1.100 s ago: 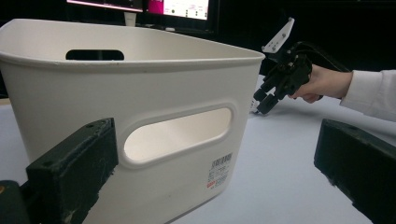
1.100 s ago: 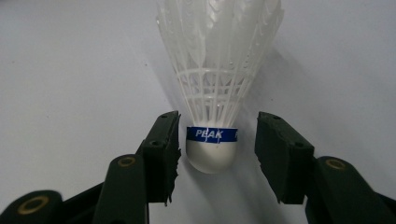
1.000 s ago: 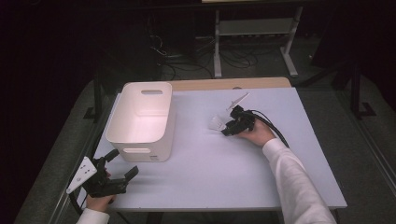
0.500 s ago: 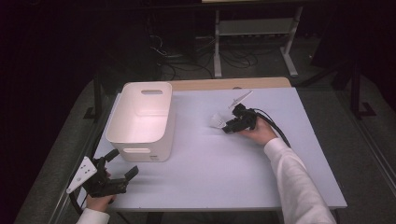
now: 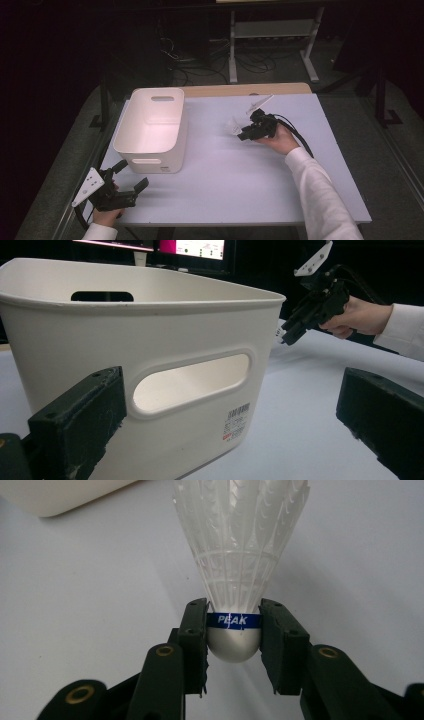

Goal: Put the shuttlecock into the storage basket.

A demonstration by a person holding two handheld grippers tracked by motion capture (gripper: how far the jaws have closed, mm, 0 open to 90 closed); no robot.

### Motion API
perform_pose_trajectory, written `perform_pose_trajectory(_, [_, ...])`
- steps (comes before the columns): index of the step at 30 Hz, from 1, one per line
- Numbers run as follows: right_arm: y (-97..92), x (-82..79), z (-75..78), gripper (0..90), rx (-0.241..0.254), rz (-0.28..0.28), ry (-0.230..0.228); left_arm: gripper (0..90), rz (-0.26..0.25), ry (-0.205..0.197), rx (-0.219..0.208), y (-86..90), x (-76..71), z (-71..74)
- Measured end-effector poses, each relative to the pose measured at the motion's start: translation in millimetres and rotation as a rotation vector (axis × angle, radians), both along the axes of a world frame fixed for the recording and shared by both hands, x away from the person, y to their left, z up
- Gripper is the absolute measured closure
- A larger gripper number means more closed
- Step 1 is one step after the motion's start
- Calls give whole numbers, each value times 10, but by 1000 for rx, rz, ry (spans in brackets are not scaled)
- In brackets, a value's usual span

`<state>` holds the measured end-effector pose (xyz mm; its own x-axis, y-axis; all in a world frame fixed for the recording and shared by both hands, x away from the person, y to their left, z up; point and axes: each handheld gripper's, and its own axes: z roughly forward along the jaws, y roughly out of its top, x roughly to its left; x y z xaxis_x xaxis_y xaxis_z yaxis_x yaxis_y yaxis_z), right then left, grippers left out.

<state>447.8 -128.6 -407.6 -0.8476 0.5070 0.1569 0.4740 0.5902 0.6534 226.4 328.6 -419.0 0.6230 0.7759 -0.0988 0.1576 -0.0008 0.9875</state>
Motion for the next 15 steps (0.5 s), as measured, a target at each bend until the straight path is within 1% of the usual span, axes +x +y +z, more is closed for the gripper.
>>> perform_pose_trajectory(3, [6, -6, 33, 638, 2, 6, -14, 0, 1, 0, -1, -1, 0, 0])
perform_pose_trajectory(4, [15, -16, 47, 638, 10, 4, -12, 0, 1, 0, -2, -2, 0, 0])
perform_pose_trajectory(9, [58, -42, 106, 638, 18, 14, -15, 0, 0, 2, -1, -1, 0, 0])
perform_pose_trajectory(13, [87, -62, 163, 638, -5, 28, -61, 0, 0, 0, -3, 0, 0, 1])
perform_pose_trajectory(15, [94, -70, 204, 638, 18, 29, -61, 0, 0, 1, -5, -2, 0, 0])
